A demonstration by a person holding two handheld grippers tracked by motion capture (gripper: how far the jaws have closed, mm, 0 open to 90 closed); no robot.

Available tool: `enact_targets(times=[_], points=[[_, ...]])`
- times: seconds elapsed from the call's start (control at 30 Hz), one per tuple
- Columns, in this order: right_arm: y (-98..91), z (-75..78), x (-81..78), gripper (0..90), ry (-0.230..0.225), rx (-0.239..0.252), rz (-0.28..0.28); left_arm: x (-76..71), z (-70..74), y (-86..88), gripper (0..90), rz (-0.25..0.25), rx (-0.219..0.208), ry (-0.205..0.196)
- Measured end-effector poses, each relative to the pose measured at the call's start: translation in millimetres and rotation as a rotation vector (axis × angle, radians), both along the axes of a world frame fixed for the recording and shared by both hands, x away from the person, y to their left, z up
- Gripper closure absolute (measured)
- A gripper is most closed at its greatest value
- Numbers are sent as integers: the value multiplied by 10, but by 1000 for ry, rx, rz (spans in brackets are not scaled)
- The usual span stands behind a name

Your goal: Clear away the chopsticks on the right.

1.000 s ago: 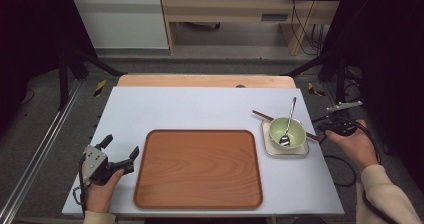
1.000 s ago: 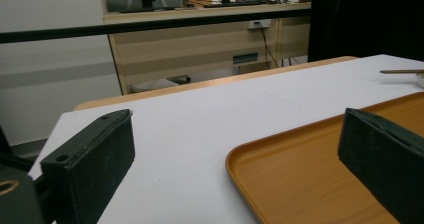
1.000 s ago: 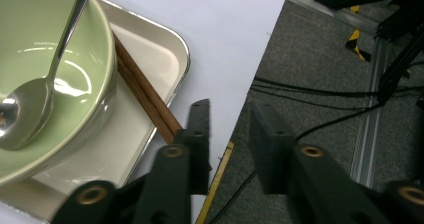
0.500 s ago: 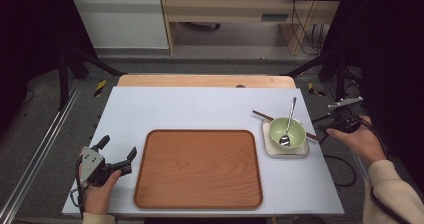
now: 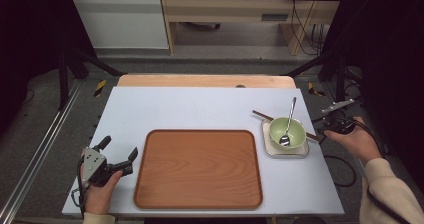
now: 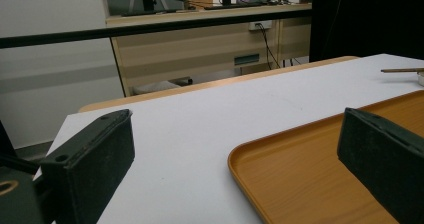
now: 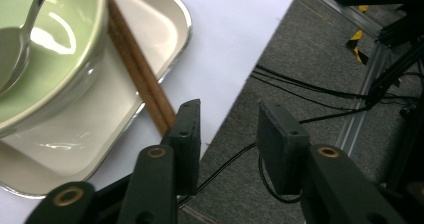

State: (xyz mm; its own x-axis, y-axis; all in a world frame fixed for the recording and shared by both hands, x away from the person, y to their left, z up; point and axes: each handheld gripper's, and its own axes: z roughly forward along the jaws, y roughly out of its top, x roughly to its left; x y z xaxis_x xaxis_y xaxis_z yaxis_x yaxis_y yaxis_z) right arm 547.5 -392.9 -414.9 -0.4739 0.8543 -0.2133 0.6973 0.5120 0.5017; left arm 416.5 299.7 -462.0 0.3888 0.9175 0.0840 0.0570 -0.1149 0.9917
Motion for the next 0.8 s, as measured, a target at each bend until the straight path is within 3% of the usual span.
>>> enact_targets(times=[0.27, 0.8], points=[[82, -153, -13, 726, 26, 10, 36, -3, 3, 11, 16, 2, -1, 1], [137, -195, 50, 740, 34, 12, 54, 12, -17, -9, 19, -6, 2, 11]])
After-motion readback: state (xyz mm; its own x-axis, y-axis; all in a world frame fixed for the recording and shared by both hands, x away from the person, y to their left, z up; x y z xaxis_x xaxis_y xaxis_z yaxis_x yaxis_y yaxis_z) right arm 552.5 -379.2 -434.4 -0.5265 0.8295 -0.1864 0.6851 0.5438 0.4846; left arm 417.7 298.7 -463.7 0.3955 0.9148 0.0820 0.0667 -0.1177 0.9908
